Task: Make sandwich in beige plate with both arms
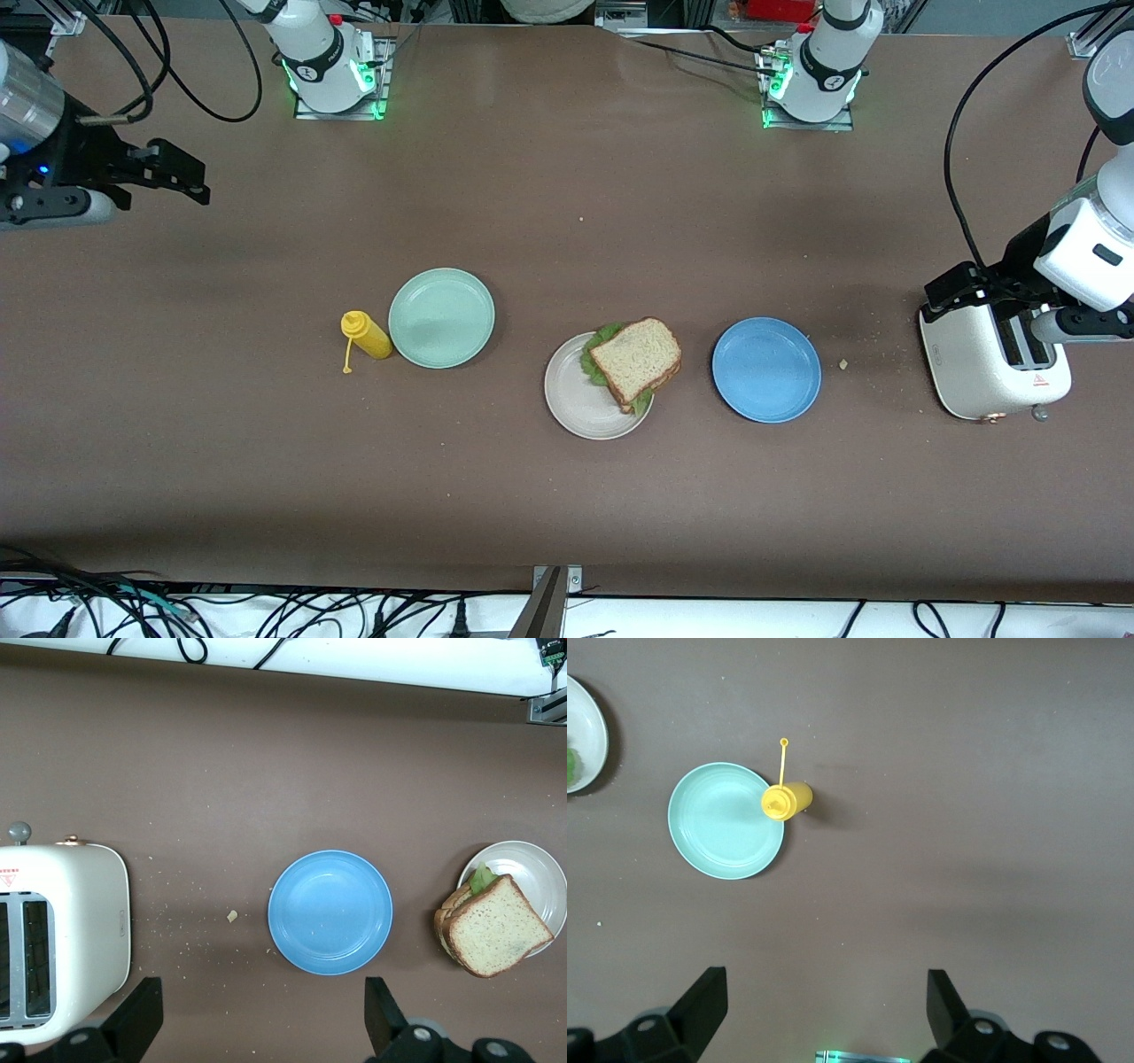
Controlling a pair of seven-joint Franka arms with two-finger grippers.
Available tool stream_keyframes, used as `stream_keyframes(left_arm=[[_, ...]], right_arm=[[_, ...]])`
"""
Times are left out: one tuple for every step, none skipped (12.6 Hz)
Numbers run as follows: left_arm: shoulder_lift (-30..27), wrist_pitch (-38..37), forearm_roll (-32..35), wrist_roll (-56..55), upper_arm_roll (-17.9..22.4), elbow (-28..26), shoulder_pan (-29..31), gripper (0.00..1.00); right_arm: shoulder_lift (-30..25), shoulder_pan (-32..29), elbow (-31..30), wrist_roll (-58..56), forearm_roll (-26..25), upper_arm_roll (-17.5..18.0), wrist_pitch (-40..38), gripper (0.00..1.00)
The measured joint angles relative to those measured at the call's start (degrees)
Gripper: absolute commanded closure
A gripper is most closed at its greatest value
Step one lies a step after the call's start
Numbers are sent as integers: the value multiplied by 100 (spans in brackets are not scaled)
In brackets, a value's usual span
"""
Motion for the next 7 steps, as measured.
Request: stream_keyframes(left_arm=[[0,0,0,0,0,0,0,0],[0,0,0,0,0,0,-1,0],[0,0,0,0,0,0,-1,0],[0,0,0,0,0,0,-2,0],[0,0,0,1,0,0,-3,0],[0,0,0,1,0,0,-3,0],[0,0,0,1,0,0,-3,0]], right_arm=[[-132,-3,-52,0,-1,-14,-10,0],[-257,-5,-126,0,-5,-33,-21,0],[-349,-6,-193,0,-12,-84,-37,0],[-397,-13,-238,0,-72,-165,-42,0],[-407,-22,-267,-18,-230,-238,-42,0],[-401,-34,-289,-33,-361,-279,-40,0],[-392,-36,-303,-34,-416,-296,-40,0]])
